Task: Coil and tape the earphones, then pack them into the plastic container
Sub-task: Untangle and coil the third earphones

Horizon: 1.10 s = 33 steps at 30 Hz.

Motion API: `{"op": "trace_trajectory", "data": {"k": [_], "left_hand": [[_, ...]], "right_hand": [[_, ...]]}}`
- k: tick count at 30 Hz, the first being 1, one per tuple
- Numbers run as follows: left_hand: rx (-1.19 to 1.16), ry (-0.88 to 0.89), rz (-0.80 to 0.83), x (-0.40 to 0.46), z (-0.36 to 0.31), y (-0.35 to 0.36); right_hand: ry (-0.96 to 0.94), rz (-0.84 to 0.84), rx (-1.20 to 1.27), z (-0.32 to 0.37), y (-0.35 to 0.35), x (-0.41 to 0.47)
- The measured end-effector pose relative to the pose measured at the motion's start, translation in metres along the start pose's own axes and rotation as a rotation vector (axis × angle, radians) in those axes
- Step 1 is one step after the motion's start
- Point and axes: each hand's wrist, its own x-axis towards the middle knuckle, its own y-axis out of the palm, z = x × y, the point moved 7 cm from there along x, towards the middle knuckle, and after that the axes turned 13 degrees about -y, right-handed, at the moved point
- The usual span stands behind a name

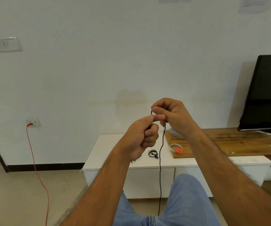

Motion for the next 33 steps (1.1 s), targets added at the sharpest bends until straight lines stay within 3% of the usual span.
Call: {"op": "trace_trajectory", "data": {"k": [9, 20, 28, 33], "left_hand": [[0.006, -0.003, 0.044, -0.006, -0.012, 0.006], [-0.004, 0.214, 0.014, 0.002, -0.060, 0.002], [0.041, 0.338, -0.129, 0.002, -0.058, -0.004], [0.200, 0.388, -0.270, 0.002, -0.066, -0.009]], "right_hand": [[0.063, -0.077, 0.152, -0.007, 0.007, -0.006], [0.117, -0.091, 0.151, -0.027, 0.033, -0.017], [0.173, -0.041, 0.141, -0.032, 0.045, -0.043], [0.185, 0.028, 0.097, -0.027, 0.052, -0.047]]}}
